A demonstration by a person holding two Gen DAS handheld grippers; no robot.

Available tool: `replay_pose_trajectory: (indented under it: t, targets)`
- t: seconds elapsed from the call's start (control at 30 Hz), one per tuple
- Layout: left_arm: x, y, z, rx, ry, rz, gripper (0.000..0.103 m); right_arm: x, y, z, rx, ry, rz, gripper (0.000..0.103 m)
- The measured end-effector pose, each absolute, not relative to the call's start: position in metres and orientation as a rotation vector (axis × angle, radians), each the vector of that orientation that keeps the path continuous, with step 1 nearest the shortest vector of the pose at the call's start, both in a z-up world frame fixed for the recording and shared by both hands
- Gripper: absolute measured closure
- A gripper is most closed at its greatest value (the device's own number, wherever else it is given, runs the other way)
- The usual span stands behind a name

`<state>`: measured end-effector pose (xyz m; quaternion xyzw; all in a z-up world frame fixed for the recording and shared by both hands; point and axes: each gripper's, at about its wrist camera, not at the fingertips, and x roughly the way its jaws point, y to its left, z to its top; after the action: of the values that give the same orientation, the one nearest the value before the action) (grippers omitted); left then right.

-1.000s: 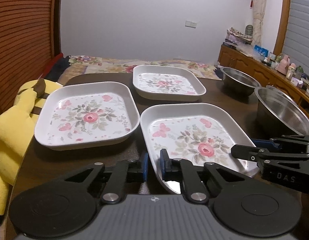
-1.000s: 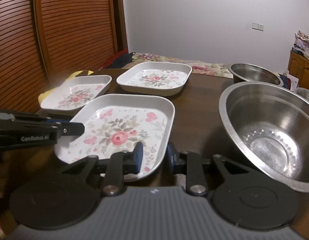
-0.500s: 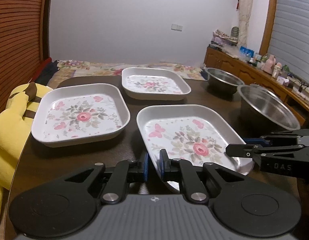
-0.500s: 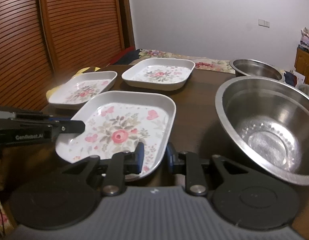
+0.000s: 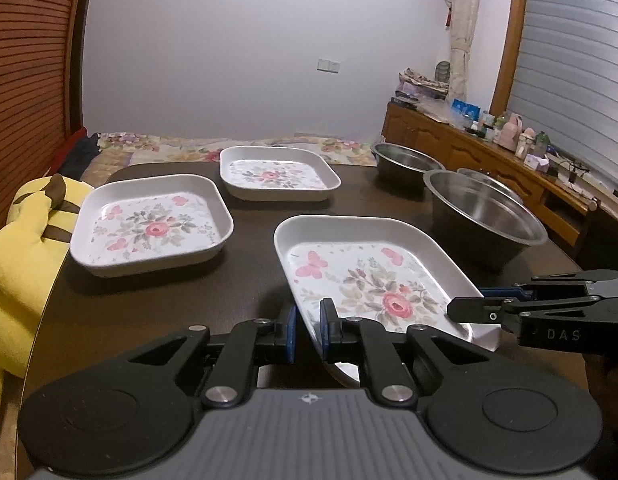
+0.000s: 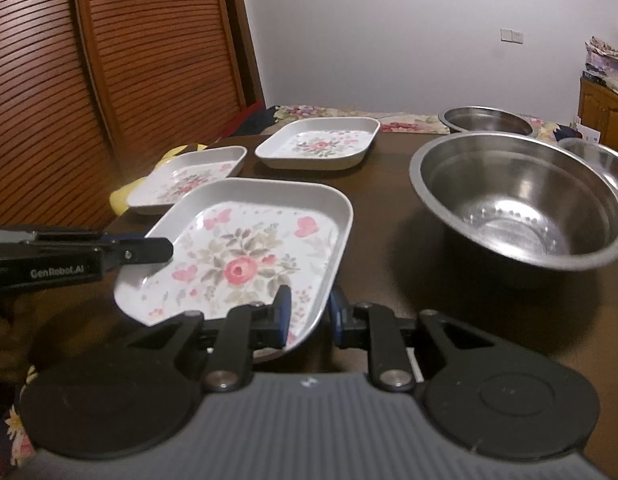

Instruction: Organize plates and bowls

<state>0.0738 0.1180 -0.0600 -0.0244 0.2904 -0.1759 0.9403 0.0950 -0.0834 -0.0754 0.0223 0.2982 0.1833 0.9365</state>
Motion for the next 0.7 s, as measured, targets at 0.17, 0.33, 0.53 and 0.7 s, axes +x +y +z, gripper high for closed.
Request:
replay_pose_trajectory:
  t: [0.17,0.33,0.53,0.7]
  targets:
    - [0.060,0.118,-0.065,-0.044,0.612,-0.349,0.090,0.086,-0.084,-0.076,0.057,0.613,0.383,0.081]
    - [0.055,0.117,-0.067,-0.038,0.620,-0.352,0.089,0.080,-0.086,-0.077,0.066,0.600,0.383,0.081]
    - [0.060,0.116,-0.070,-0.028,0.630,-0.339,0.089,0.077,-0.084,-0.086,0.075,0.621,0.387,0.081]
    - [0.060,0.113,-0.075,-0.020,0.642,-0.330,0.090,0.073,-0.082,-0.088,0.062,0.606,0.380,0.081]
